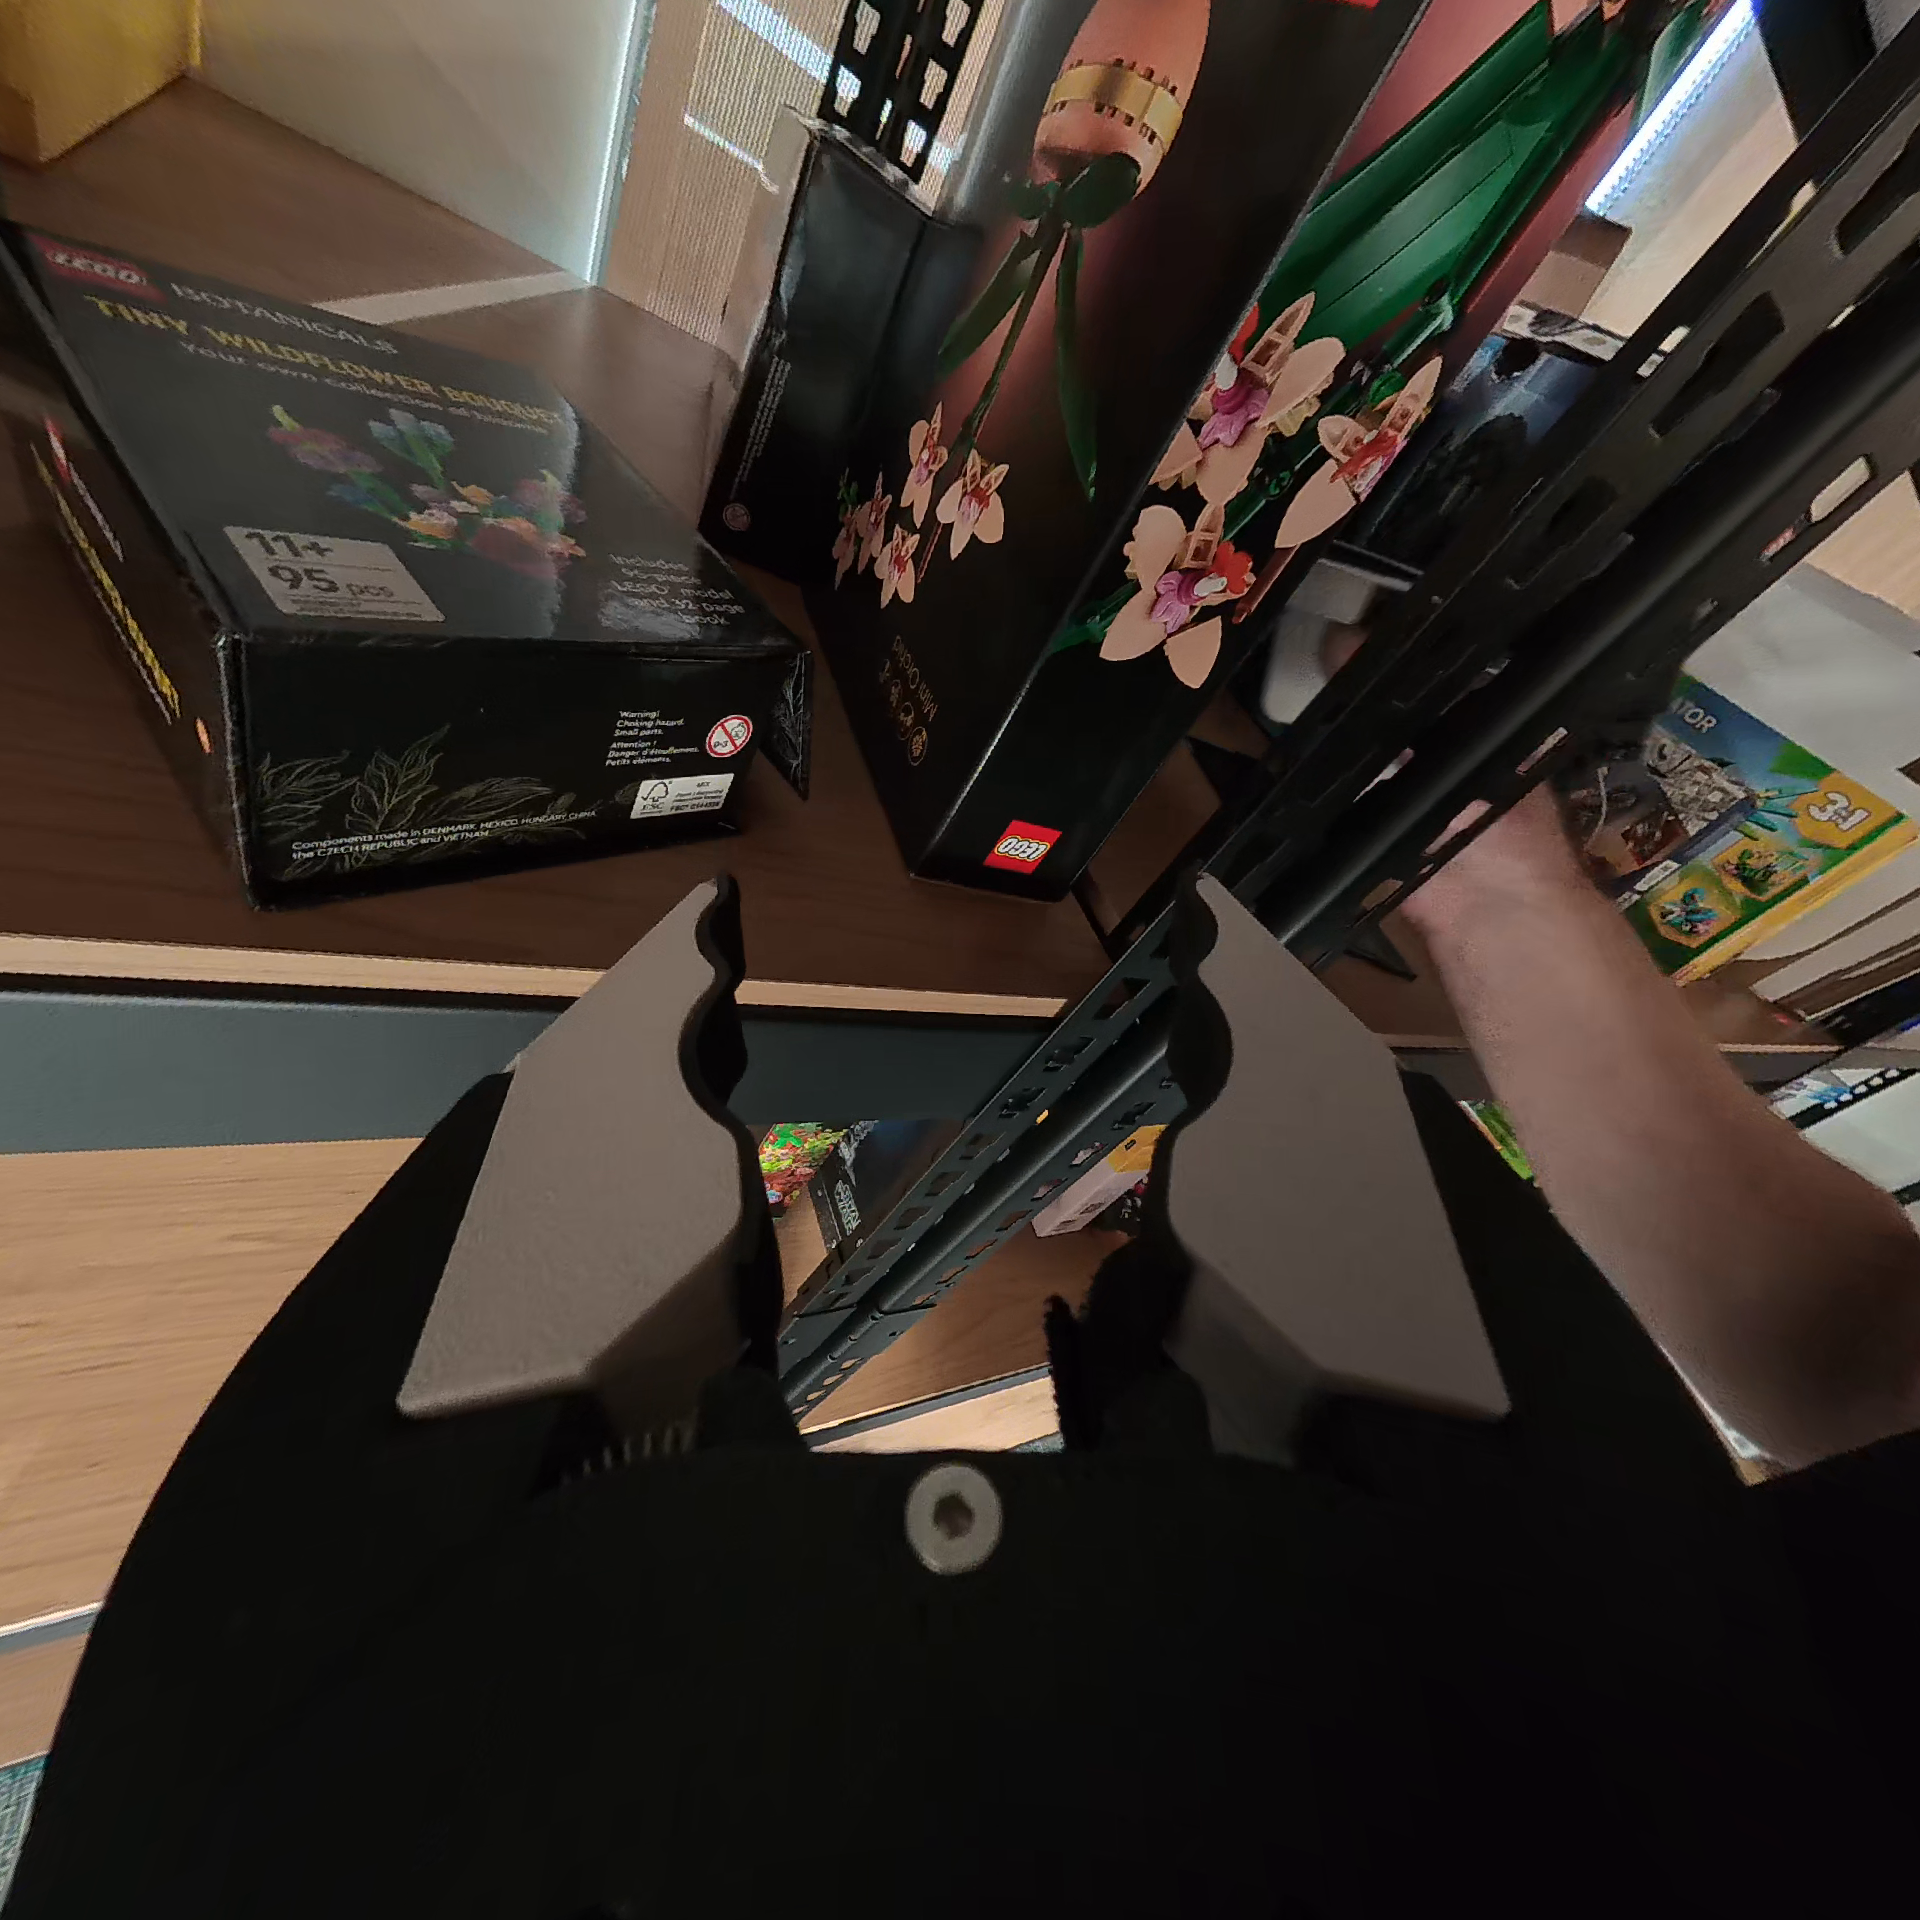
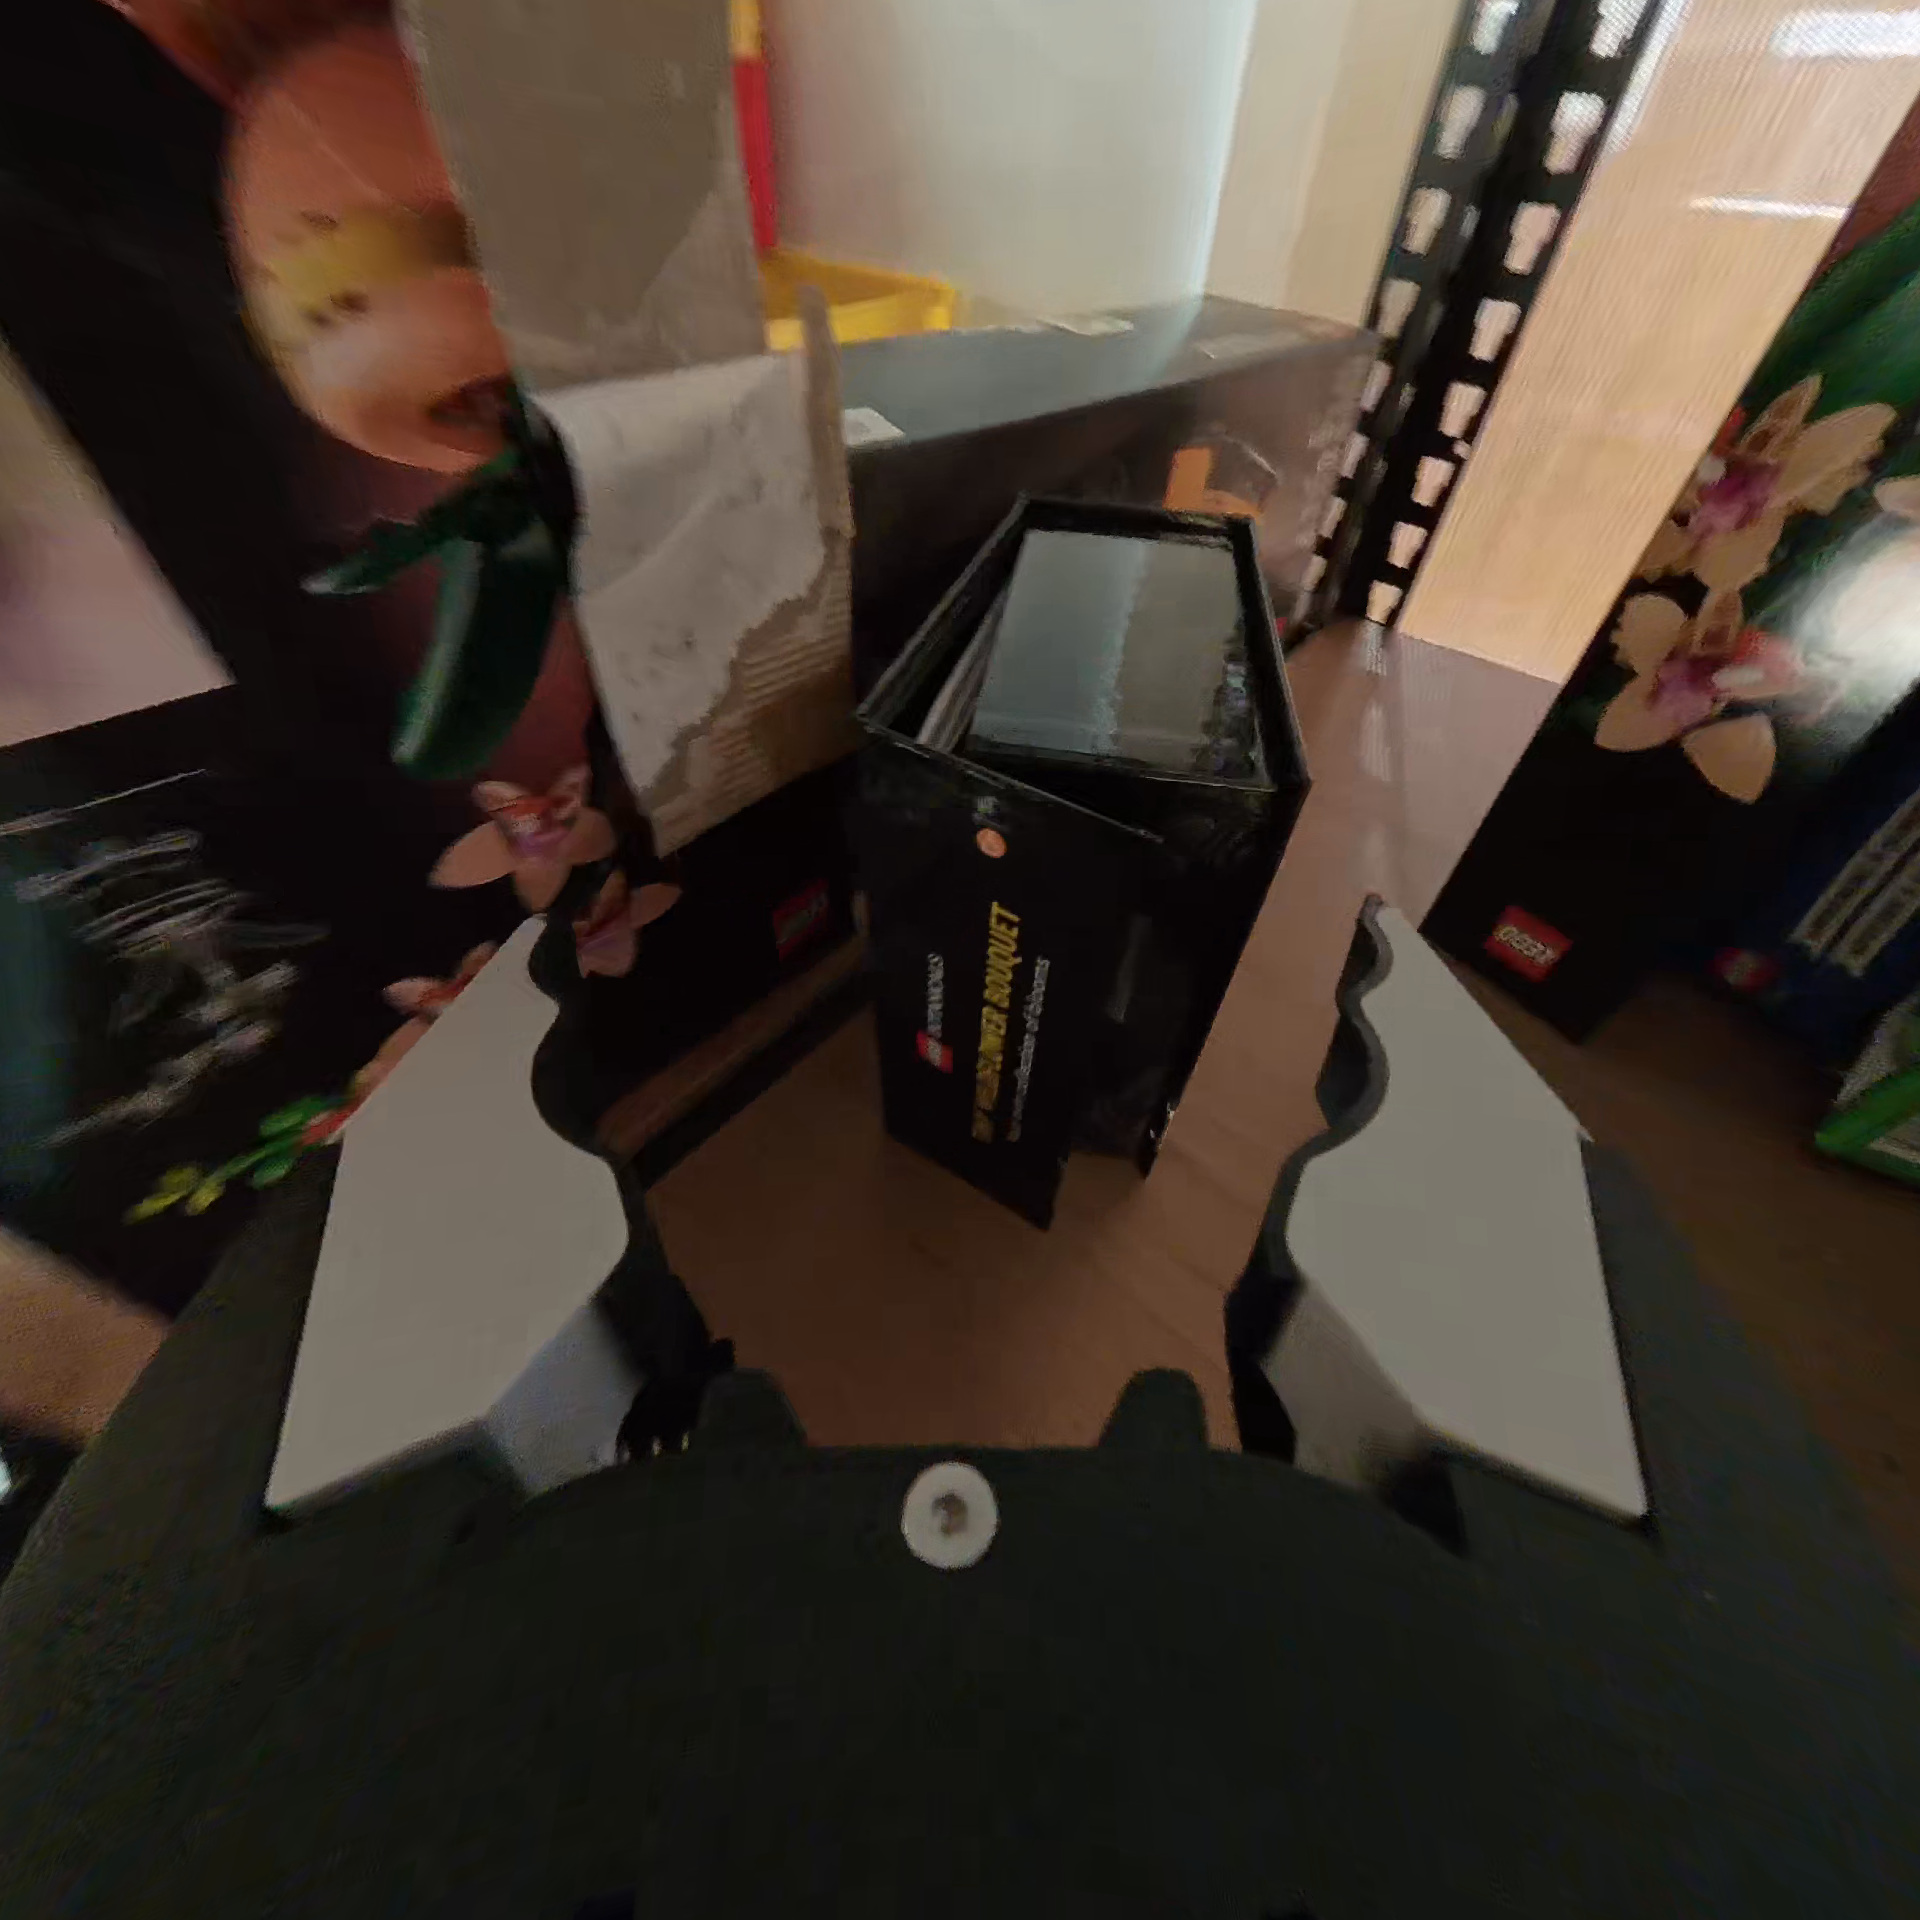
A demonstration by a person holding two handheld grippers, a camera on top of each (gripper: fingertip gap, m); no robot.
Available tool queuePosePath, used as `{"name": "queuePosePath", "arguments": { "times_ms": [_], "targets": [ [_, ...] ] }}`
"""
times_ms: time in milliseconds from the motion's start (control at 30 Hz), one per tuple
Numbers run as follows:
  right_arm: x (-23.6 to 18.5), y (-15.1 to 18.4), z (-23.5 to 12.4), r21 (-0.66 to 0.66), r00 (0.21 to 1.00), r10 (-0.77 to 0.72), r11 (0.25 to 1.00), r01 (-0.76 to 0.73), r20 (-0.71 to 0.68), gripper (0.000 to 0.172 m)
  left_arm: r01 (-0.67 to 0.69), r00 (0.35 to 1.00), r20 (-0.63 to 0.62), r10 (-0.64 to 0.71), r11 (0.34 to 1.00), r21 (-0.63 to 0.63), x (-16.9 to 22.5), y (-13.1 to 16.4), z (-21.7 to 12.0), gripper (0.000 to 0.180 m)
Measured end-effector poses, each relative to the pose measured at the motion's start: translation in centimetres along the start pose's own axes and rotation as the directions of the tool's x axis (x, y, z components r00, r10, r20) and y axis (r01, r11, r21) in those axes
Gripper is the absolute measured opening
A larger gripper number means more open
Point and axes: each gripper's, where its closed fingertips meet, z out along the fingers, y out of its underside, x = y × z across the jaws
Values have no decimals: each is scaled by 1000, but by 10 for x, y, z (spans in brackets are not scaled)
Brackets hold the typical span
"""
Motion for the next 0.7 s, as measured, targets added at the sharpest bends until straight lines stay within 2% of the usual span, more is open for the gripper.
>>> {"name": "queuePosePath", "arguments": {
  "times_ms": [133,167,233,467,700],
  "targets": [
    [18,18,38,-32,991,111,993,-113,-72,129,-5,1000,-18,6,1000,4,2,-1,-1,80],
    [22,22,44,-43,989,125,991,-128,-78,114,-9,1000,-21,9,1000,4,2,-1,-2,80],
    [18,18,48,-38,979,202,979,-201,5,78,-21,1000,-22,21,1000,1,2,0,-6,80],
    [29,12,41,-34,965,249,968,-247,81,72,-30,999,-27,30,999,16,-3,2,-29,78],
    [40,3,1,2,906,381,922,-388,181,71,-71,991,-114,73,997,20,25,2,-34,75]
  ]
}}
